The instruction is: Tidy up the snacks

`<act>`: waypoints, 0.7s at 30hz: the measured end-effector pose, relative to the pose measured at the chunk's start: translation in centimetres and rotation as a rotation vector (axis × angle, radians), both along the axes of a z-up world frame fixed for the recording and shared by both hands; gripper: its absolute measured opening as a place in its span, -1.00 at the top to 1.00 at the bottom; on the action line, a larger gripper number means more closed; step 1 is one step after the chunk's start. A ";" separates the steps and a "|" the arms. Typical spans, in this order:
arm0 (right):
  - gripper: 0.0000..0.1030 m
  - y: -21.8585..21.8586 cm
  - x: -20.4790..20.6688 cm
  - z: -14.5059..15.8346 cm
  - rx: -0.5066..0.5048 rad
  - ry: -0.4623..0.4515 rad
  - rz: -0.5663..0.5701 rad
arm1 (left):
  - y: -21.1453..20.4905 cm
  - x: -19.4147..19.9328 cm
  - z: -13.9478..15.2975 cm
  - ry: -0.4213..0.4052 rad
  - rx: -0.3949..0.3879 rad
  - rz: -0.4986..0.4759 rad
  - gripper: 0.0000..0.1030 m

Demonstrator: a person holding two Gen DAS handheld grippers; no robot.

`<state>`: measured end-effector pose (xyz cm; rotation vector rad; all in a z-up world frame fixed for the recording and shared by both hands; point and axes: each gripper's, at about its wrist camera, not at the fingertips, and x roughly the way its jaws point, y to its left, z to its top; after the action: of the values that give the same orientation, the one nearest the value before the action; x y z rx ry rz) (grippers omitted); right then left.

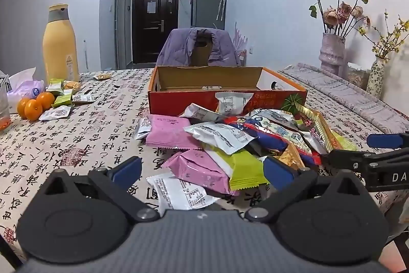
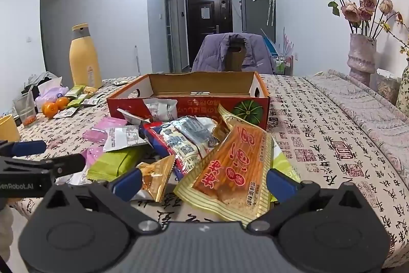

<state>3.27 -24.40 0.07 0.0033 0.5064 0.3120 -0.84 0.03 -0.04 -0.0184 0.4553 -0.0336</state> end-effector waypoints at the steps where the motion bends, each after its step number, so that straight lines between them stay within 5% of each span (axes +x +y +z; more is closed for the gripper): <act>1: -1.00 0.0 0.0 0.0 0.000 0.001 0.001 | 0.0 0.0 0.0 0.001 -0.001 0.001 -1.00; 21: -1.00 0.3 0.0 -0.2 -0.003 0.017 0.005 | 0.0 0.1 -0.1 0.008 -0.009 0.015 -1.00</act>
<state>3.24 -24.11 -0.17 0.0021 0.5237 0.3162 -0.78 0.07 -0.14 -0.0307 0.4632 -0.0208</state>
